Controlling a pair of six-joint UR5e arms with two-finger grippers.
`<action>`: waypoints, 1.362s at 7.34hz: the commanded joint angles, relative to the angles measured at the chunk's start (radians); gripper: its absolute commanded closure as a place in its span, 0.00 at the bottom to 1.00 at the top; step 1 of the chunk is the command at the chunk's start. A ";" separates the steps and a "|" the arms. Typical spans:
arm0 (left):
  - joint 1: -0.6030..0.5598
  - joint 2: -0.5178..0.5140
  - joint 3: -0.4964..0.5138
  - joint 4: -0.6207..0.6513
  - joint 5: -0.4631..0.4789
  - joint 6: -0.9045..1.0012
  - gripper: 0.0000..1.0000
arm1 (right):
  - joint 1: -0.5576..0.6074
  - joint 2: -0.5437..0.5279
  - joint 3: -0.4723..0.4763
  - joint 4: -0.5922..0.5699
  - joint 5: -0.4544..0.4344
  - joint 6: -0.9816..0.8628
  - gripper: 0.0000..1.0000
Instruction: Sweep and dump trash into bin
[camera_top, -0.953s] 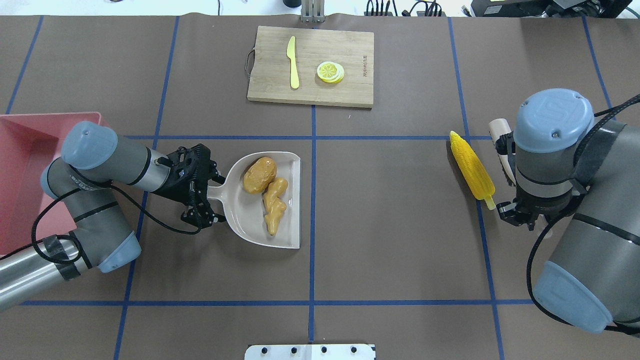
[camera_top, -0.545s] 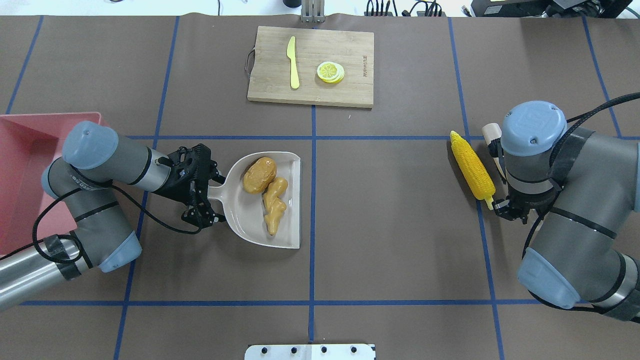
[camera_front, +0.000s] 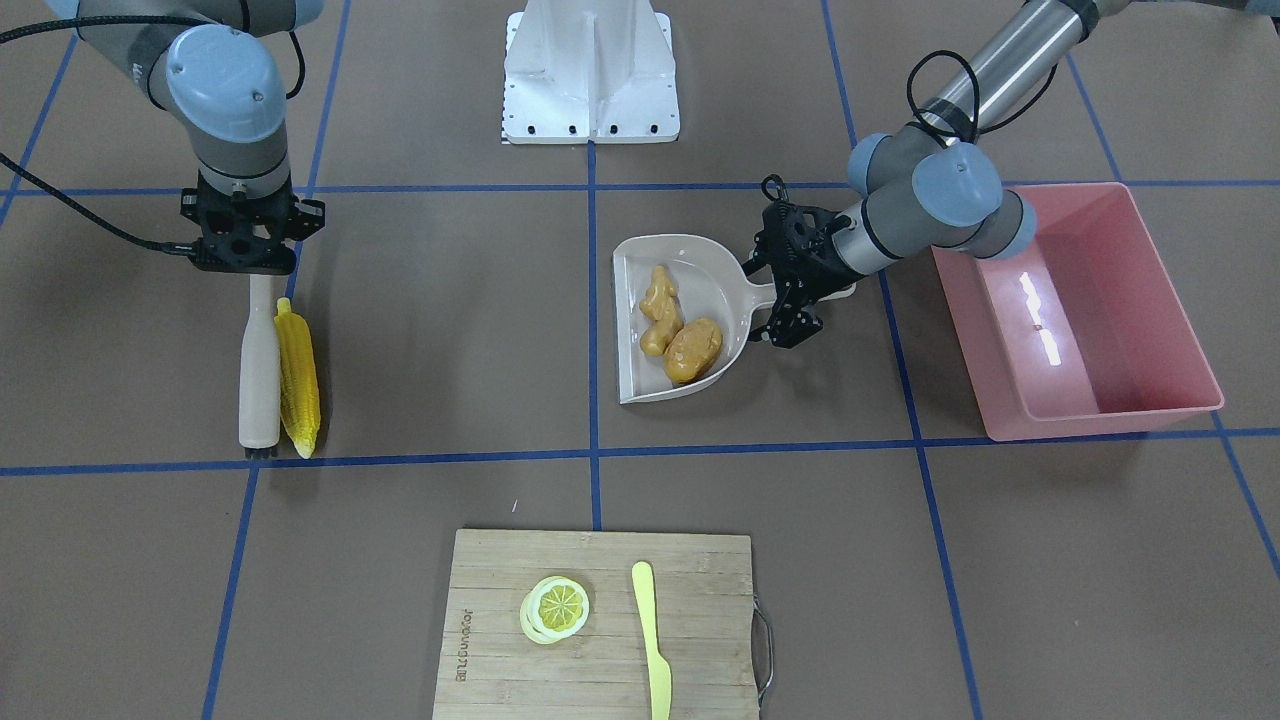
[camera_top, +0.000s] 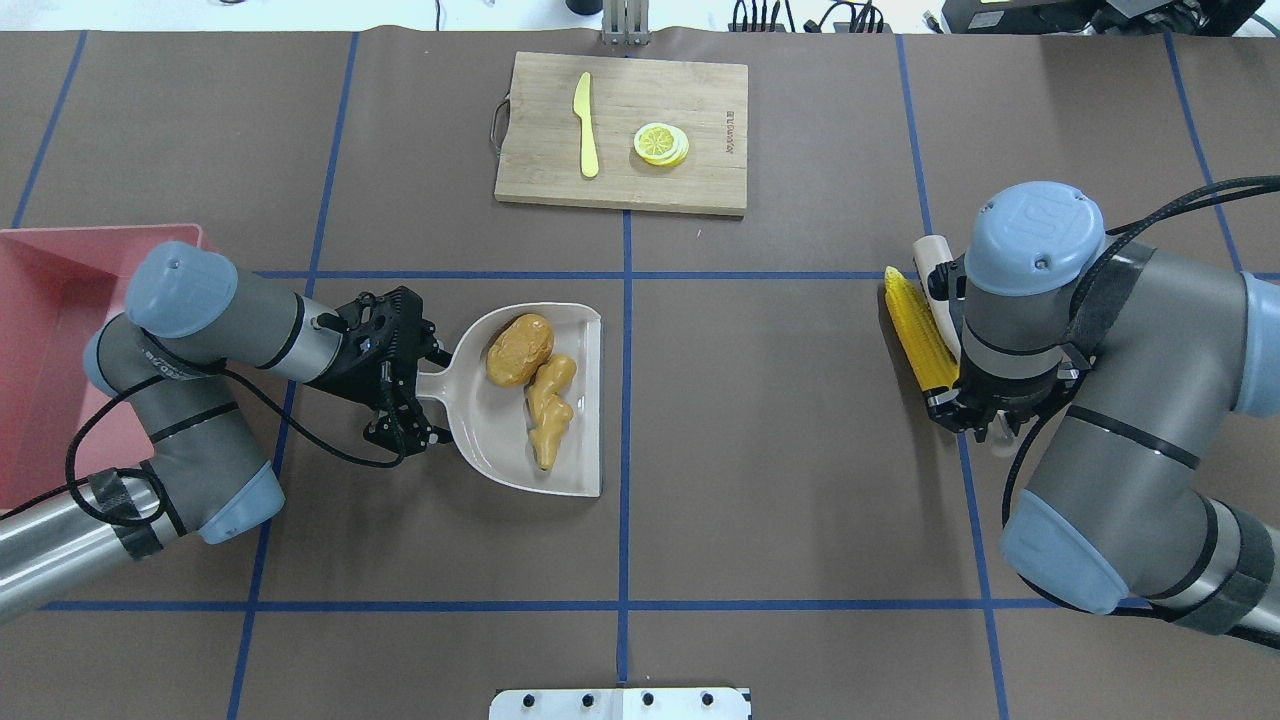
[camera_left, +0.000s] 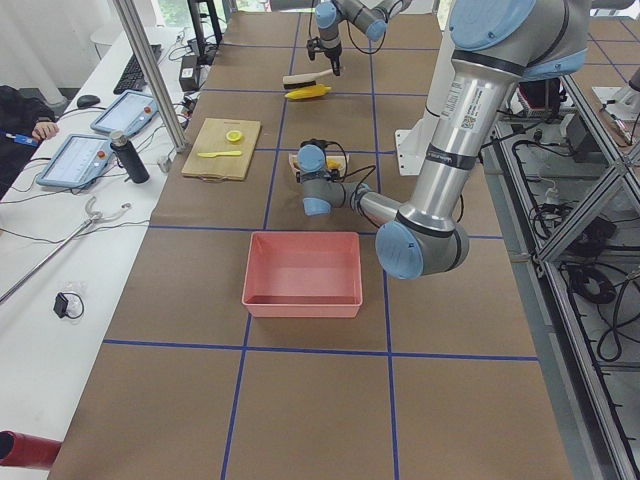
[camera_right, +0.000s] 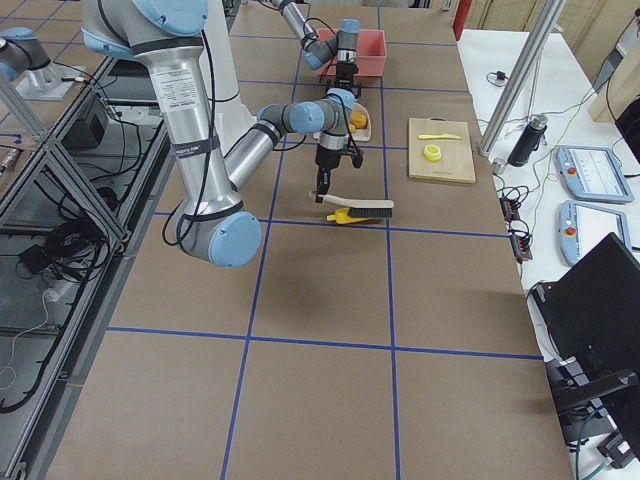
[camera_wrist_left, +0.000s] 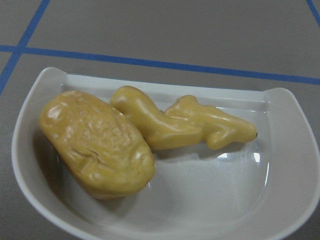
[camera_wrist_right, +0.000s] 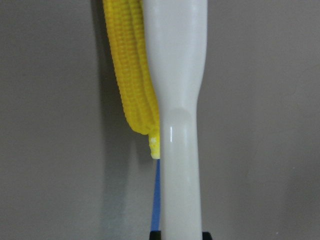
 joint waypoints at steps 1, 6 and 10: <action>0.000 0.000 0.000 0.000 0.000 0.001 0.02 | -0.058 0.050 0.045 -0.011 0.036 0.108 1.00; 0.000 -0.002 -0.005 0.008 0.002 0.001 0.02 | -0.006 0.047 0.205 -0.327 0.029 -0.060 1.00; 0.008 -0.003 -0.005 0.008 0.002 0.001 0.02 | -0.031 0.000 -0.047 -0.042 -0.042 -0.094 1.00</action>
